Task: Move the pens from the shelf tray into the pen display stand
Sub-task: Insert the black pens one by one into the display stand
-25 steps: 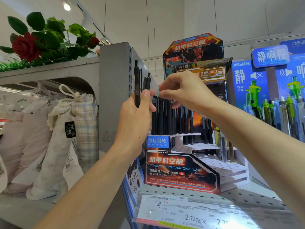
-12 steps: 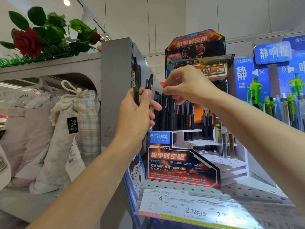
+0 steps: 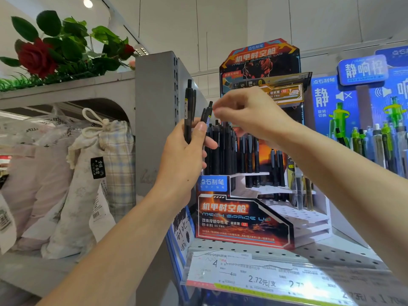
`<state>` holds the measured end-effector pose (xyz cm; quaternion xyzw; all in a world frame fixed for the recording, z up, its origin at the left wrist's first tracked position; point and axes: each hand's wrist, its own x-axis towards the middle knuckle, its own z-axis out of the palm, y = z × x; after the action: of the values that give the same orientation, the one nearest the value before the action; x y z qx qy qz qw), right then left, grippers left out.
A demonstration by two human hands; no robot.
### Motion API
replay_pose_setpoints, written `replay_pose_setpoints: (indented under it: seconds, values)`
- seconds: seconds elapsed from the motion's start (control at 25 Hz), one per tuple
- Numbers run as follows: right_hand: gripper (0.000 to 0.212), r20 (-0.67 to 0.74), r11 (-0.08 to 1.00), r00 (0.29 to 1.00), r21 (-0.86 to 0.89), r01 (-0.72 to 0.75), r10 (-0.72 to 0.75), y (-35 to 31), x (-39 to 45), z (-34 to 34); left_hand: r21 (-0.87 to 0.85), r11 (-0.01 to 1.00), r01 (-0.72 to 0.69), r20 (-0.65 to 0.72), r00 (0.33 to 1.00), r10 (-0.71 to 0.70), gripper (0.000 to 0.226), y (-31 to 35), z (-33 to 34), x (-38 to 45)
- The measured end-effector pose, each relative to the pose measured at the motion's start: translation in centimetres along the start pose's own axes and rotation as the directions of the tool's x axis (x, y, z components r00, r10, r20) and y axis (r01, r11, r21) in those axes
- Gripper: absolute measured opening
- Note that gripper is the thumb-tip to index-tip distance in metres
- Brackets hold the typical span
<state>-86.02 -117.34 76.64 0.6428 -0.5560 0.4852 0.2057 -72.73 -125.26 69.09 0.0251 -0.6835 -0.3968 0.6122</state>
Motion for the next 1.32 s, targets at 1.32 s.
replay_pose_setpoints:
  seconds: [1.32]
  values:
    - [0.027,0.009,0.984,0.997,0.165,-0.073,0.073,2.0,-1.4,-0.3,-0.123,0.987,0.100,-0.024,0.994,-0.104,0.020,-1.4,-0.1,-1.1]
